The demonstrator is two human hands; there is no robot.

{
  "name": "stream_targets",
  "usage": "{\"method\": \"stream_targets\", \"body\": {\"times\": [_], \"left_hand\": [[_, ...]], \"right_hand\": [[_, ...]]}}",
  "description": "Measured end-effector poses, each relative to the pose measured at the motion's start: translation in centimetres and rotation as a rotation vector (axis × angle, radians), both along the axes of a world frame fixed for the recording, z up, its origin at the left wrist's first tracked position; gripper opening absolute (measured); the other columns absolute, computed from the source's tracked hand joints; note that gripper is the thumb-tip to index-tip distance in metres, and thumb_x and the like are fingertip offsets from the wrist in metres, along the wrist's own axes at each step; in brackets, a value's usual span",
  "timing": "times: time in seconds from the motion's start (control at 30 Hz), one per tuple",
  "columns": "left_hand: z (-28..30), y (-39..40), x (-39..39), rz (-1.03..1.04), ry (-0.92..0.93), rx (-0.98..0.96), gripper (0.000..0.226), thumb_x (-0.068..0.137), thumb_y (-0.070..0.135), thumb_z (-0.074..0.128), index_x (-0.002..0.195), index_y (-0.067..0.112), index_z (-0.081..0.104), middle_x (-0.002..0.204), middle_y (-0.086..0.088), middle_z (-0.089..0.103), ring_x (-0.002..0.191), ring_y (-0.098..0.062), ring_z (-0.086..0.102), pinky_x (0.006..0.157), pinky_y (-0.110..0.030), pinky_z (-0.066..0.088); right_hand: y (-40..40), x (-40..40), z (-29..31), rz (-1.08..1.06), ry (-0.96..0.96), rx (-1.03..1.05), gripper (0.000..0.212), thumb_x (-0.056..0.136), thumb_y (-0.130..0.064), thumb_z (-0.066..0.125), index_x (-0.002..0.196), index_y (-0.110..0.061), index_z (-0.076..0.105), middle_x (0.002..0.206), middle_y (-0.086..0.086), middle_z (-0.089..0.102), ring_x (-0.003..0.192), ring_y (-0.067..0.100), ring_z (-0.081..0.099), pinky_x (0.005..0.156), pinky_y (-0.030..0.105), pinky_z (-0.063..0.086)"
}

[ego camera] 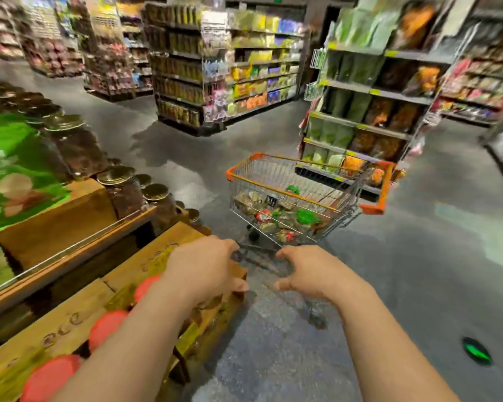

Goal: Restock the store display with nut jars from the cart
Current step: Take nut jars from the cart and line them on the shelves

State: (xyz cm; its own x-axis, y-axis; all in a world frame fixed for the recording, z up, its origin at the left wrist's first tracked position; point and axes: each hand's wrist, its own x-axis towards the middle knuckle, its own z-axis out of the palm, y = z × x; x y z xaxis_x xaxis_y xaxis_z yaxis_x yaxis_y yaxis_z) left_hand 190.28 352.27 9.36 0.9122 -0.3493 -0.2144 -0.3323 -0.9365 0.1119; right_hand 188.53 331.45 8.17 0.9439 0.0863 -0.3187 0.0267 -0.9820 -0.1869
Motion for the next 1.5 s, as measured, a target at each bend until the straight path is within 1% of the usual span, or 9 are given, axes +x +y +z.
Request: {"method": "stream_targets", "body": {"times": [0.23,0.47,0.6,0.73,0.87,1.0,1.2,1.4,1.5], "left_hand": [[1.2,-9.8,2.7,-0.124,-0.054,-0.041,0.084,0.077,0.076,0.068,0.150,0.041,0.042,0.141,0.007,0.056,0.128,-0.019,0.055,0.091,-0.039,0.055],[-0.1,-14.5,7.2,-0.175,0.029,-0.025,0.087,0.075,0.077,0.069,0.150,0.045,0.040,0.144,0.009,0.055,0.133,-0.018,0.052,0.098,-0.040,0.052],[-0.7,-15.7,12.5,-0.180,0.059,-0.064,0.084,0.075,0.076,0.069,0.149,0.045,0.043,0.144,0.008,0.056,0.132,-0.018,0.053,0.098,-0.039,0.052],[-1.0,-17.5,19.5,-0.197,0.030,-0.122,0.075,0.079,0.076,0.066,0.146,0.045,0.048,0.128,0.008,0.067,0.118,-0.016,0.062,0.091,-0.038,0.055],[-0.6,-19.2,27.1,-0.221,-0.021,-0.145,0.067,0.081,0.076,0.064,0.140,0.046,0.053,0.135,0.007,0.064,0.124,-0.019,0.060,0.093,-0.037,0.053],[0.1,-20.1,35.0,-0.240,-0.044,-0.146,0.073,0.081,0.077,0.063,0.145,0.045,0.048,0.138,0.004,0.063,0.126,-0.023,0.059,0.093,-0.040,0.053],[-0.3,-22.0,43.4,-0.252,-0.066,-0.217,0.074,0.085,0.071,0.064,0.150,0.045,0.042,0.146,0.005,0.058,0.129,-0.021,0.057,0.095,-0.039,0.054],[-3.0,-25.3,50.3,-0.273,0.011,-0.251,0.083,0.081,0.066,0.072,0.153,0.044,0.035,0.152,-0.001,0.050,0.135,-0.026,0.051,0.104,-0.042,0.050],[-5.3,-27.0,53.3,-0.271,0.081,-0.254,0.101,0.080,0.058,0.079,0.160,0.038,0.021,0.159,-0.010,0.038,0.143,-0.030,0.042,0.111,-0.043,0.044]], "right_hand": [[-9.7,-1.2,0.4,-0.177,-0.049,0.170,0.071,0.087,-0.051,0.074,0.149,-0.032,0.045,0.144,0.001,0.056,0.129,0.021,0.055,0.100,0.033,0.047],[-13.9,1.2,-1.2,-0.277,-0.039,0.342,0.068,0.083,-0.056,0.077,0.143,-0.038,0.050,0.140,-0.002,0.059,0.116,0.014,0.062,0.096,0.031,0.050],[-15.1,5.6,-1.6,-0.297,-0.047,0.350,0.067,0.084,-0.054,0.077,0.144,-0.037,0.051,0.139,-0.003,0.060,0.111,0.011,0.061,0.089,0.026,0.046],[-16.5,11.3,-1.4,-0.323,-0.080,0.358,0.064,0.085,-0.051,0.077,0.142,-0.035,0.053,0.136,-0.004,0.061,0.108,0.009,0.061,0.092,0.026,0.047],[-18.2,18.0,-0.5,-0.368,-0.114,0.368,0.063,0.086,-0.048,0.077,0.143,-0.032,0.054,0.130,-0.002,0.064,0.105,0.010,0.059,0.085,0.023,0.041],[-19.8,25.0,-0.2,-0.452,-0.181,0.470,0.056,0.084,-0.047,0.079,0.135,-0.035,0.060,0.122,-0.008,0.065,0.100,0.005,0.060,0.084,0.021,0.044],[-22.0,32.9,-2.9,-0.646,-0.254,0.655,0.054,0.083,-0.042,0.081,0.132,-0.035,0.060,0.122,-0.005,0.066,0.110,0.007,0.063,0.093,0.029,0.052],[-25.4,38.2,-7.0,-0.840,-0.178,0.779,0.066,0.082,-0.045,0.081,0.141,-0.028,0.055,0.134,0.001,0.062,0.118,0.018,0.063,0.101,0.047,0.054],[-27.5,40.7,-9.3,-0.897,-0.155,0.780,0.080,0.071,-0.059,0.077,0.141,-0.029,0.054,0.134,0.001,0.062,0.101,0.019,0.064,0.093,0.047,0.058]]}}
